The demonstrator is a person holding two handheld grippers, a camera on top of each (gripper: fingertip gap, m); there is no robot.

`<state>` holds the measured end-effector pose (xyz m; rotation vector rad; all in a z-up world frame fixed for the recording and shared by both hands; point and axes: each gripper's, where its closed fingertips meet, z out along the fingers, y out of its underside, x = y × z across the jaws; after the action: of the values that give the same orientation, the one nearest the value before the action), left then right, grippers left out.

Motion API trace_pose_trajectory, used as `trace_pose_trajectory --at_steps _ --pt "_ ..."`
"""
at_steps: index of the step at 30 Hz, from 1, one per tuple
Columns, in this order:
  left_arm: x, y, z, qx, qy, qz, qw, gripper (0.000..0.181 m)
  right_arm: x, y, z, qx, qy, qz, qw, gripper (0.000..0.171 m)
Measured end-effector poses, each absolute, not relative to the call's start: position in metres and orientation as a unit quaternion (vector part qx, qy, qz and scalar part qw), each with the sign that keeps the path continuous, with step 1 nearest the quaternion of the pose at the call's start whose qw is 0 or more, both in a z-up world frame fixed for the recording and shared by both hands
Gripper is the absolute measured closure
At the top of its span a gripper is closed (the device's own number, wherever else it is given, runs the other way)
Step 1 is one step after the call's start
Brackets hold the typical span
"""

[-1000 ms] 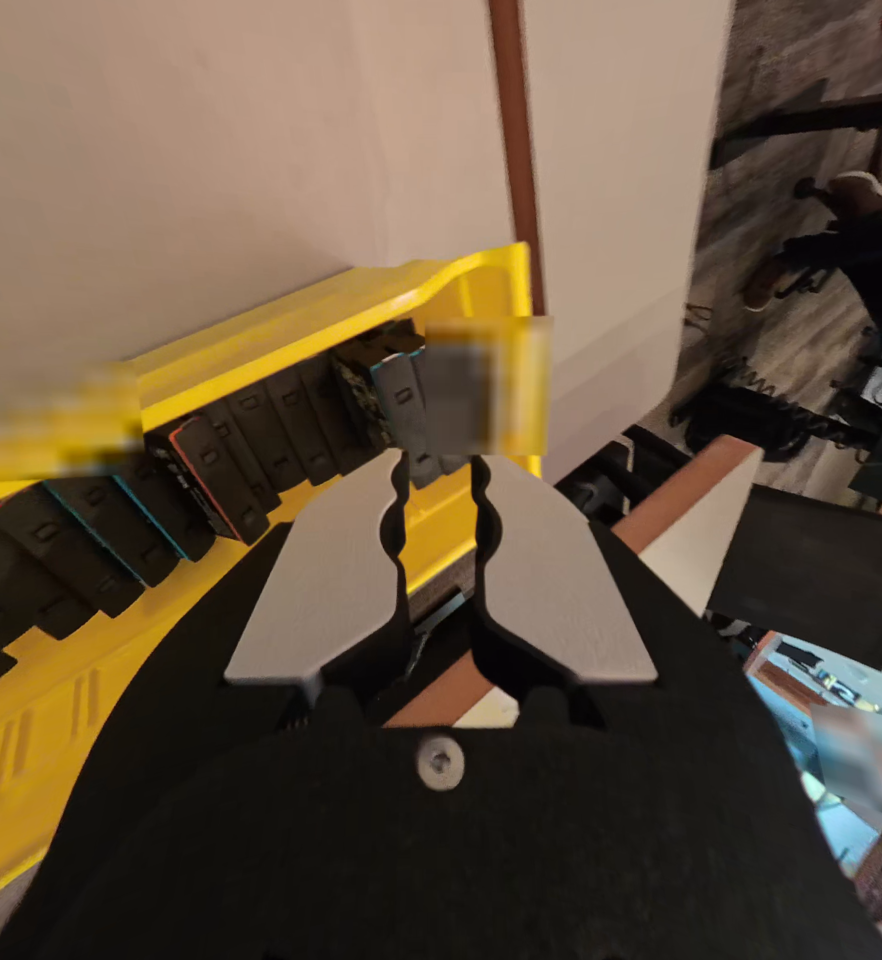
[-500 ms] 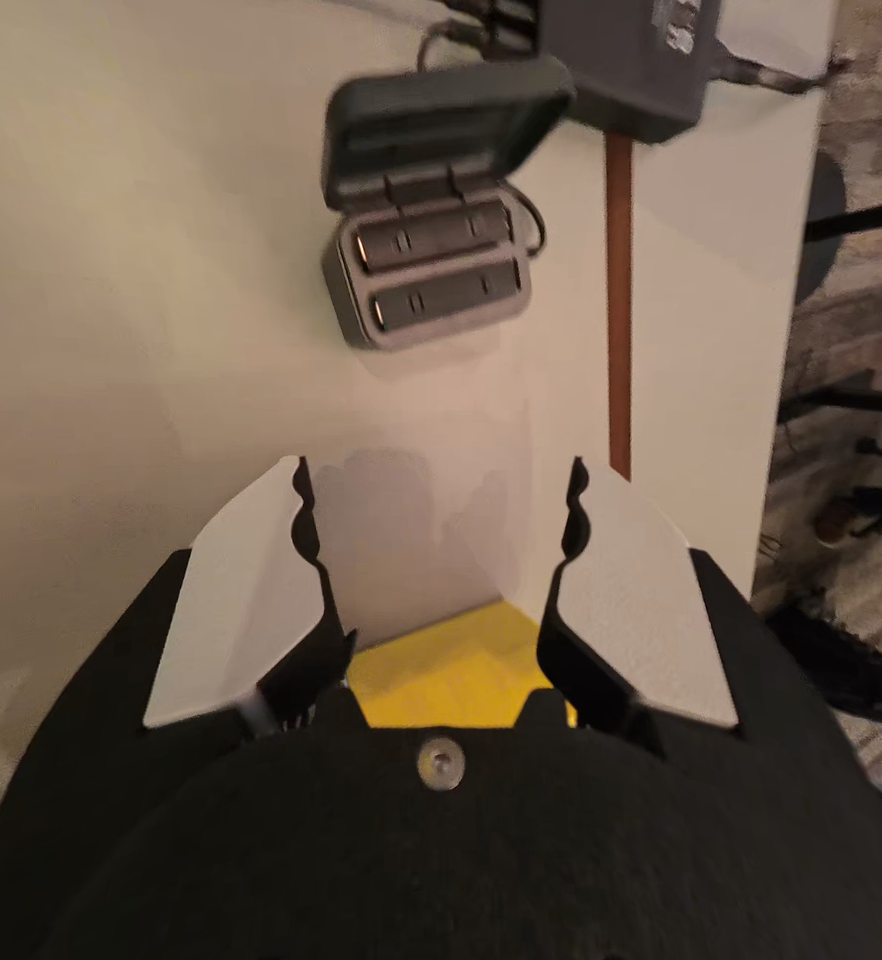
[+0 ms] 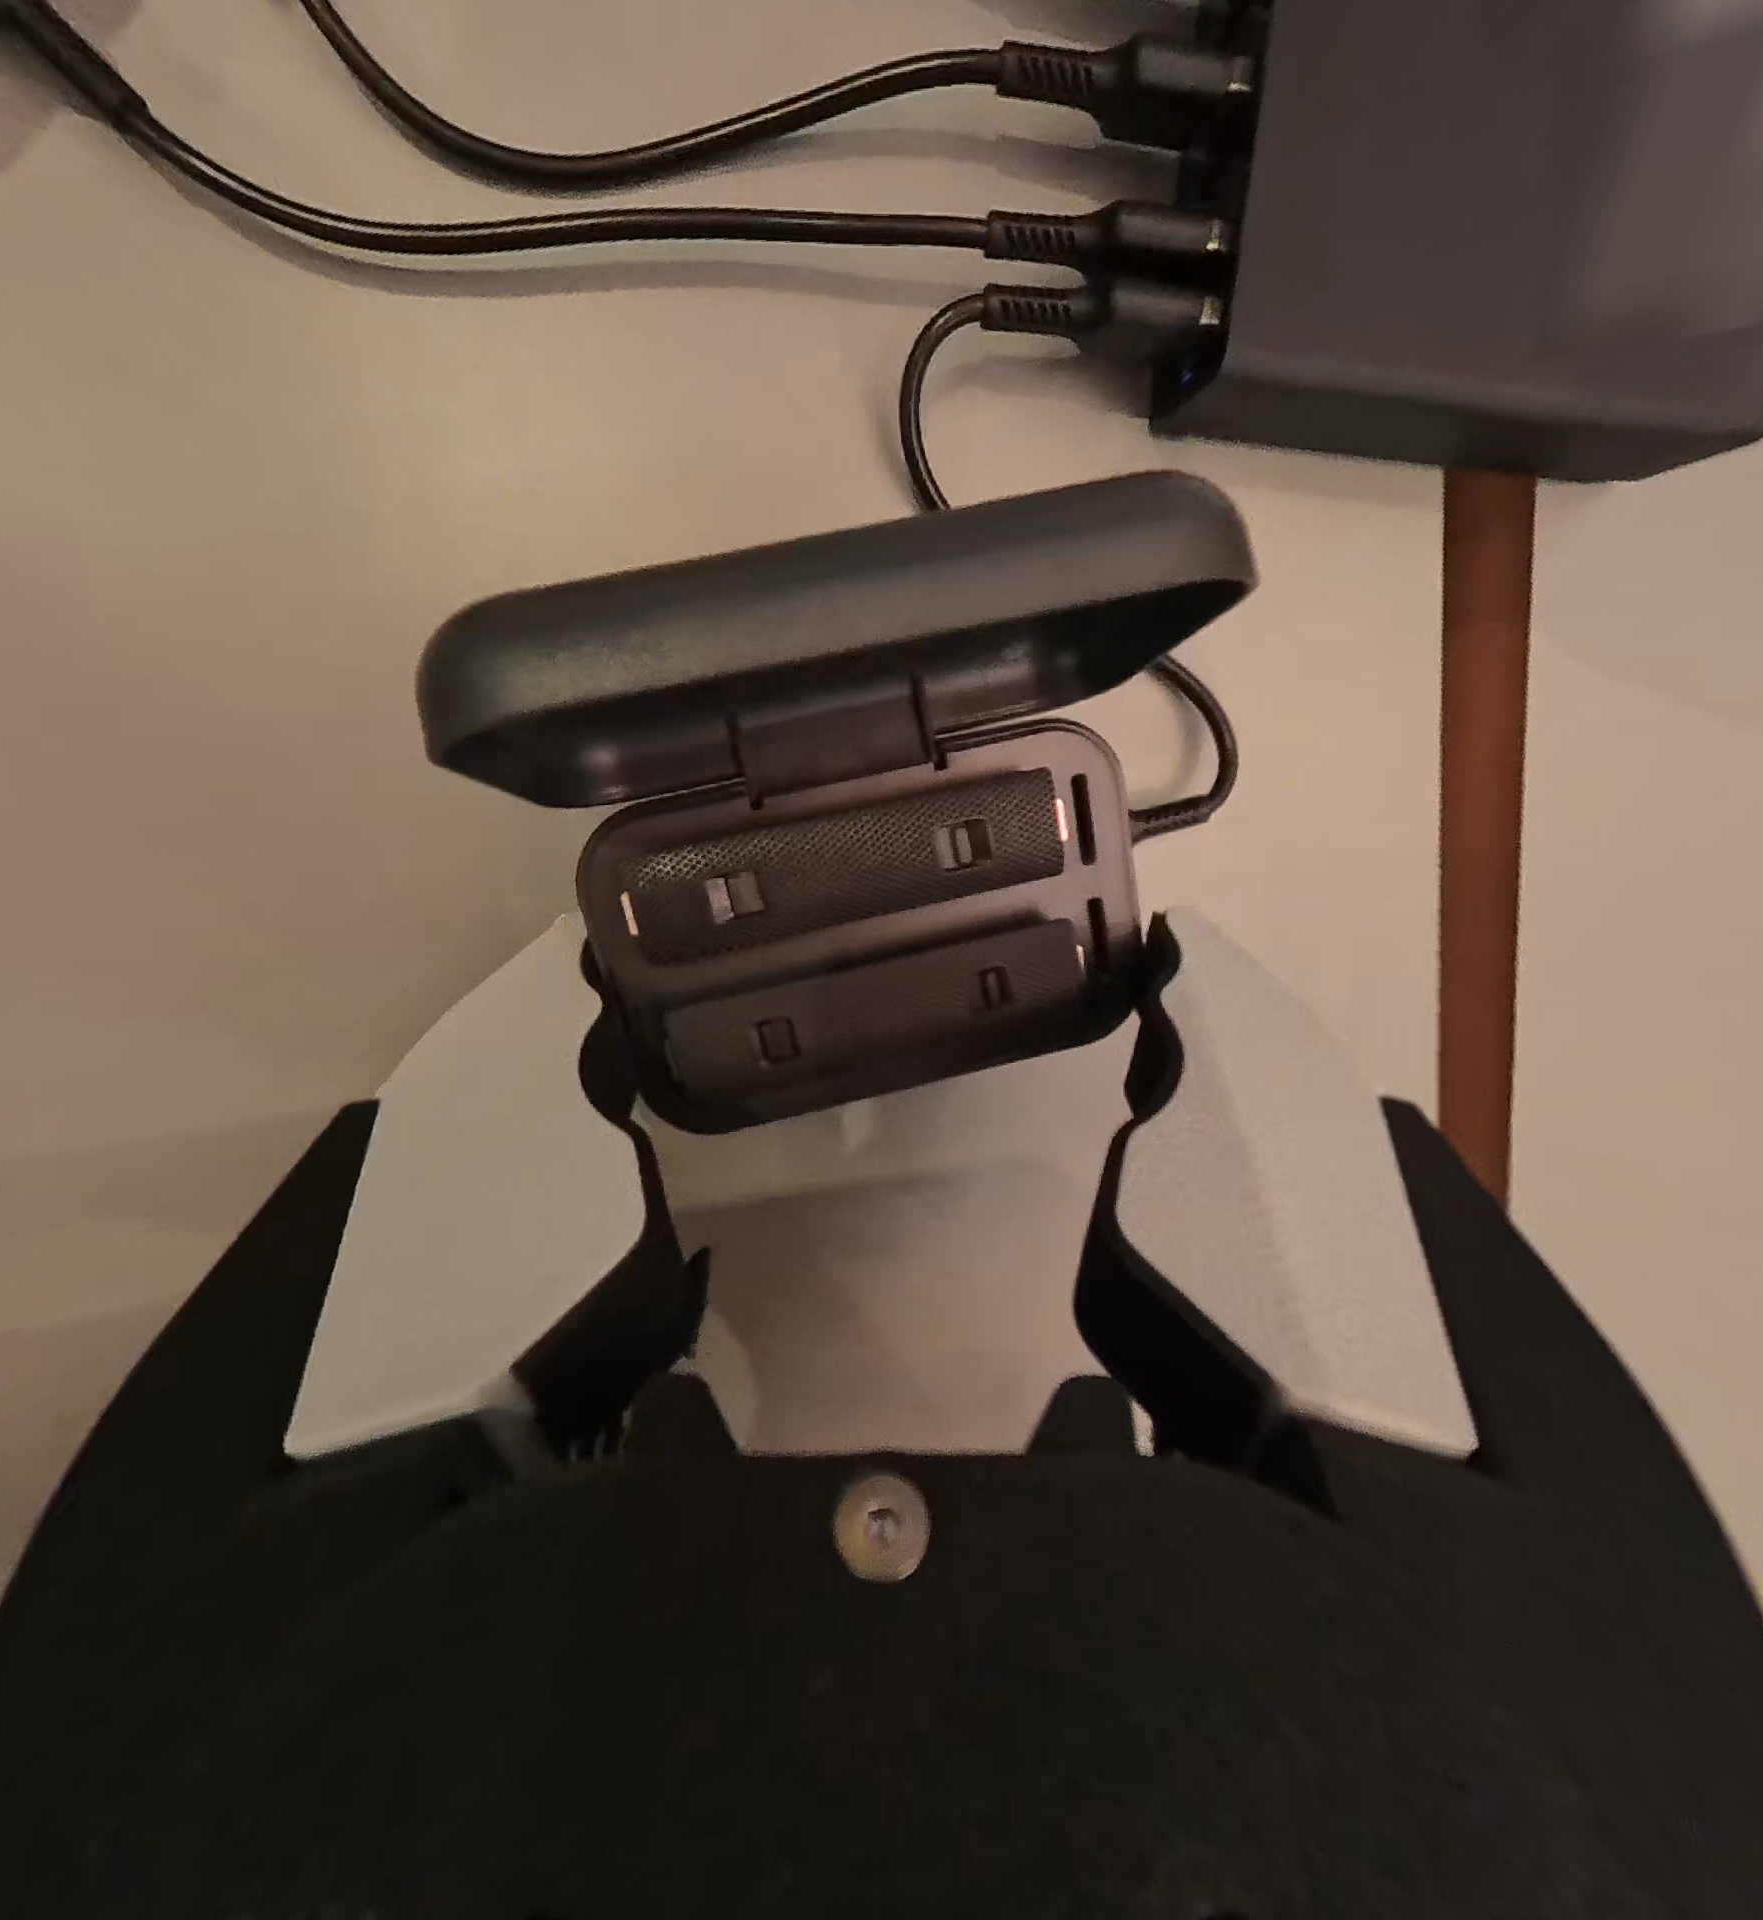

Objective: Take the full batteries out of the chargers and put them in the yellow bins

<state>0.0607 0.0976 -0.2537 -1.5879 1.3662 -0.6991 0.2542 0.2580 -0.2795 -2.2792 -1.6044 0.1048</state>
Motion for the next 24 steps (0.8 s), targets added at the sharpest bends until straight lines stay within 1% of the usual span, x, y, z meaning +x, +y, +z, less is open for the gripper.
trace_pose_trajectory --at_steps 6,10,14,17,19,23,24 --pt "0.059 0.102 -0.257 -0.654 0.547 -0.267 0.448 0.151 0.239 0.236 -0.279 -0.874 -0.453 0.009 0.176 0.077" --pt "0.062 0.104 -0.258 -0.652 0.555 -0.253 0.451 0.15 0.221 0.222 -0.279 -0.921 -0.336 -0.009 0.197 0.077" --pt "0.068 0.109 -0.262 -0.631 0.588 -0.209 0.461 0.149 0.202 0.211 -0.278 -0.942 -0.255 -0.019 0.217 0.077" --pt "0.069 0.119 -0.268 -0.628 0.605 -0.16 0.463 0.149 0.186 0.208 -0.277 -0.945 -0.213 -0.015 0.248 0.077" --pt "0.066 0.125 -0.271 -0.632 0.605 -0.145 0.462 0.155 0.172 0.205 -0.276 -0.943 -0.193 0.005 0.269 0.077" --pt "0.055 0.136 -0.272 -0.657 0.582 -0.132 0.46 0.157 0.142 0.197 -0.272 -0.933 -0.165 0.066 0.314 0.07" --pt "0.052 0.139 -0.272 -0.664 0.574 -0.13 0.461 0.158 0.136 0.194 -0.271 -0.927 -0.165 0.082 0.326 0.073"
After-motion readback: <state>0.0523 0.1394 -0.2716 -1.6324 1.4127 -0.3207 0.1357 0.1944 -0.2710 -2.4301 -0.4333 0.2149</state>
